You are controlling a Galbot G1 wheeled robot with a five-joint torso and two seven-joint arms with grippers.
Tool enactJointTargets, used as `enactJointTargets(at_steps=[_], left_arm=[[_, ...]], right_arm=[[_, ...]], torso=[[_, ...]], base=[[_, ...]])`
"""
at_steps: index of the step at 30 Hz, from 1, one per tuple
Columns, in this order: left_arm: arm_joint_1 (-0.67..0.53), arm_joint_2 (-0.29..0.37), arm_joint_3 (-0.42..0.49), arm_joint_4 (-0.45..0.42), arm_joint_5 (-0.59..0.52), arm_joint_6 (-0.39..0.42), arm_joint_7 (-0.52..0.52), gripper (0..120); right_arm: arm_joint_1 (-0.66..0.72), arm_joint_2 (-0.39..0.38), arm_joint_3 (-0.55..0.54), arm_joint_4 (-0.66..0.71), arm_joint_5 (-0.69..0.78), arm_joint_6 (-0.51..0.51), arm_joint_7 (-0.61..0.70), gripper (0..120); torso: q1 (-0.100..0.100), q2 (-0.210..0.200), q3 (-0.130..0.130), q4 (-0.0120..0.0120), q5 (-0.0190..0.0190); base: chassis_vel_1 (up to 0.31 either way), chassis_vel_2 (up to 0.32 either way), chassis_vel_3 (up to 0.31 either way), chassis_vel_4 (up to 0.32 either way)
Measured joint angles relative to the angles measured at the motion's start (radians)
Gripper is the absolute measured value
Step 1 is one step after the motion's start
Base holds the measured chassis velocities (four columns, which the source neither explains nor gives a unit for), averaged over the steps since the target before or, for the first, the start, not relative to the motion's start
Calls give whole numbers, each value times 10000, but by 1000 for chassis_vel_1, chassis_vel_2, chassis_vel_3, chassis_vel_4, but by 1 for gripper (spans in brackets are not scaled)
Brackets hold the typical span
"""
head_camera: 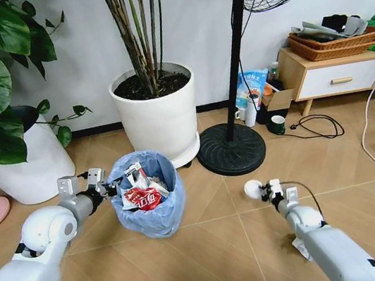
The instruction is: Pick up the trash bin and place the garbage on the floor into it.
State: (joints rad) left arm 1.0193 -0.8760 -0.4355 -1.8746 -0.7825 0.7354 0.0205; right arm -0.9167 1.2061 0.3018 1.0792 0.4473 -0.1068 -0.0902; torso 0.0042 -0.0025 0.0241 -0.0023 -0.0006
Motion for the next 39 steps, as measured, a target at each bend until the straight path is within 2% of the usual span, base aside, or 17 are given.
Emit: enactJointTargets(at_steps=[2, 4, 7, 8, 11, 12, 15, 24, 27, 35, 39], left_arm=[[49, -28, 12, -2, 12, 0, -17, 0], [53, -31, 24, -4, 15, 0, -27, 0], [34, -31, 87, -52, 1, 0, -82, 0], [34, -31, 87, -52, 1, 0, -82, 0], [5, -66, 170, -55, -2, 0, -114, 0], [5, -66, 170, -55, -2, 0, -114, 0], [-42, -108, 245, -55, -2, 0, -148, 0], [-135, -104, 357, -58, -3, -1, -151, 0], [-206, -121, 425, -71, -3, 0, -153, 0], [-386, -250, 541, -55, -3, 0, -179, 0], [-449, -285, 575, -40, -3, 0, -186, 0]], right_arm=[[36, -374, 78, 1060, 248, -128, -73, 0], [78, -536, 82, 1506, 363, -215, -123, 0], [340, -1225, -118, 3297, 892, -648, -179, 0], [340, -1225, -118, 3297, 892, -648, -179, 0], [699, -1666, -687, 4868, 1464, -1063, -95, 0], [699, -1666, -687, 4868, 1464, -1063, -95, 0], [1341, -1845, -1438, 6109, 2092, -1523, 4, 0], [2770, -1663, -2665, 7196, 3089, -2269, -94, 0], [3324, -1623, -3611, 7372, 3391, -2465, -175, 0], [3691, -1601, -5145, 7572, 3489, -2585, -153, 0], [3749, -1539, -5561, 7561, 3383, -2649, -69, 0]], torso=[[0, 0, -1, 1, -6], [0, 0, -1, 1, -5], [-1, 0, -1, 0, -6], [-1, 0, -1, 0, -6], [-1, 0, -2, 1, -4], [-1, 0, -2, 1, -4], [-1, 0, -1, 1, -3], [-2, 0, -2, 2, -4], [-2, 0, -1, 2, -5], [-2, 0, -1, 0, -5], [-1, 0, -1, 0, -3]], base=[[0, 0, 0, 0], [0, 0, 0, 0], [0, 0, 0, 0], [0, 0, 0, 0], [0, 0, 0, 0], [0, 0, 0, 0], [0, 0, 0, 0], [0, 0, 0, 0], [0, 0, 0, 0], [0, 0, 0, 0], [0, 0, 0, 0]])
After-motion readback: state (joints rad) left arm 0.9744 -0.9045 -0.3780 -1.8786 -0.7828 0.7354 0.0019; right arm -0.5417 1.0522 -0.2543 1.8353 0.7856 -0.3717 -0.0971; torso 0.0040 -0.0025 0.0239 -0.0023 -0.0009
